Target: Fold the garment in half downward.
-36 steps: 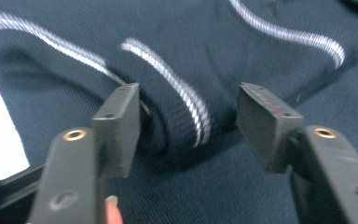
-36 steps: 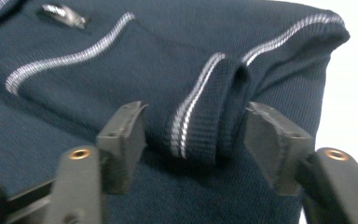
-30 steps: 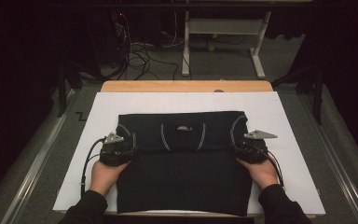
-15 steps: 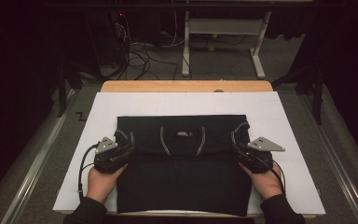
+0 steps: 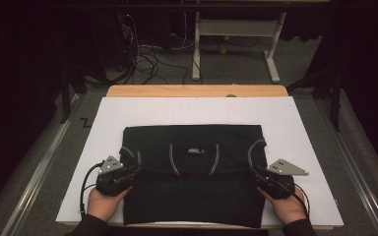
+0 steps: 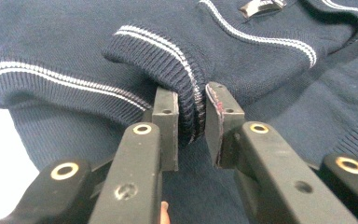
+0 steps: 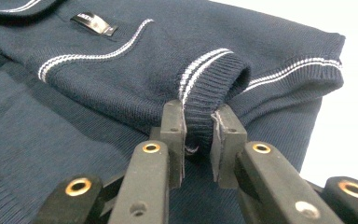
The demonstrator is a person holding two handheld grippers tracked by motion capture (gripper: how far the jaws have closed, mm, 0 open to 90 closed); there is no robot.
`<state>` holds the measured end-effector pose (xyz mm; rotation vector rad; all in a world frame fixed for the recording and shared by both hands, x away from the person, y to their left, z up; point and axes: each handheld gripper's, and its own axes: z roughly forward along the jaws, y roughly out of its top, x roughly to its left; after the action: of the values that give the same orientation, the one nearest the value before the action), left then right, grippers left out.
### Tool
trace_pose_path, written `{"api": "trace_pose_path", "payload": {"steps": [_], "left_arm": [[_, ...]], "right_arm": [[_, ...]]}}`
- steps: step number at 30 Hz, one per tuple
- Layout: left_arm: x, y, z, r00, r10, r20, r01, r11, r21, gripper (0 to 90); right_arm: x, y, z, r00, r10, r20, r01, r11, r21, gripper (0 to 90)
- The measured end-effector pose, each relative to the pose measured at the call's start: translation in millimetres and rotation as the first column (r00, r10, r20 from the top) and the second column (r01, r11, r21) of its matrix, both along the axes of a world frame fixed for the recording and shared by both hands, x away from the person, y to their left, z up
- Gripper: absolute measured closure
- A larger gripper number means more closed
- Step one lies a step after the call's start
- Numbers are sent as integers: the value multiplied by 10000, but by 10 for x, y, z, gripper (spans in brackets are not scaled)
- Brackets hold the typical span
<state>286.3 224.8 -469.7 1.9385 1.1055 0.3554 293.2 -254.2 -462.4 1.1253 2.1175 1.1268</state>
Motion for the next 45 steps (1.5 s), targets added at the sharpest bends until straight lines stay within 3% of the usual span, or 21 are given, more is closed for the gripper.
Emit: {"api": "trace_pose_path", "payload": {"steps": [5, 9, 11, 19, 23, 27, 31, 34, 38, 41, 45], "left_arm": [[-60, -2, -11, 9999, -62, -84, 62, 10000, 11, 720], [-52, -13, -76, 9993, -58, -378, 66, 9998, 207, 719], [-51, -5, -96, 9985, -20, -541, 26, 9999, 111, 719], [-145, 30, -86, 9986, -144, -511, 147, 9999, 70, 699], [-154, 45, -84, 9990, -143, -432, 144, 9999, 38, 631], [-176, 90, -36, 10000, 67, 59, -66, 9998, -203, 461], [-173, 104, -15, 9990, 89, 427, -71, 9991, -415, 294], [-180, 78, -9, 9975, -44, 705, 73, 9991, -410, 232], [-163, 27, 2, 9977, -180, 651, 206, 9990, -395, 111], [-154, -8, 18, 9967, -434, 682, 465, 9979, -444, 87], [-102, -99, 15, 9971, -656, 378, 671, 9969, -418, 0]], "right_arm": [[-64, -11, -30, 9999, 32, -122, -34, 9999, -117, 771], [-60, -33, -81, 9991, 10, -413, -16, 9999, -146, 766], [-63, -35, -103, 9986, 12, -522, -25, 9997, -244, 765], [-111, -77, -117, 9971, 28, -763, -40, 9999, -155, 741], [-124, -127, -105, 9963, -47, -861, 61, 9999, 158, 656], [-171, -190, -53, 9982, -193, -571, 231, 9975, 673, 511], [-182, -188, -42, 9996, -200, -208, 215, 9967, 782, 332], [-176, -162, -41, 10000, -92, 30, 89, 9965, 829, 228], [-166, -132, -32, 9999, 13, 126, -26, 9949, 1013, 129], [-147, -102, -23, 9998, 100, 151, -117, 9931, 1169, 13], [-129, -51, -15, 9997, 211, 142, -226, 9935, 1119, 0]]}}
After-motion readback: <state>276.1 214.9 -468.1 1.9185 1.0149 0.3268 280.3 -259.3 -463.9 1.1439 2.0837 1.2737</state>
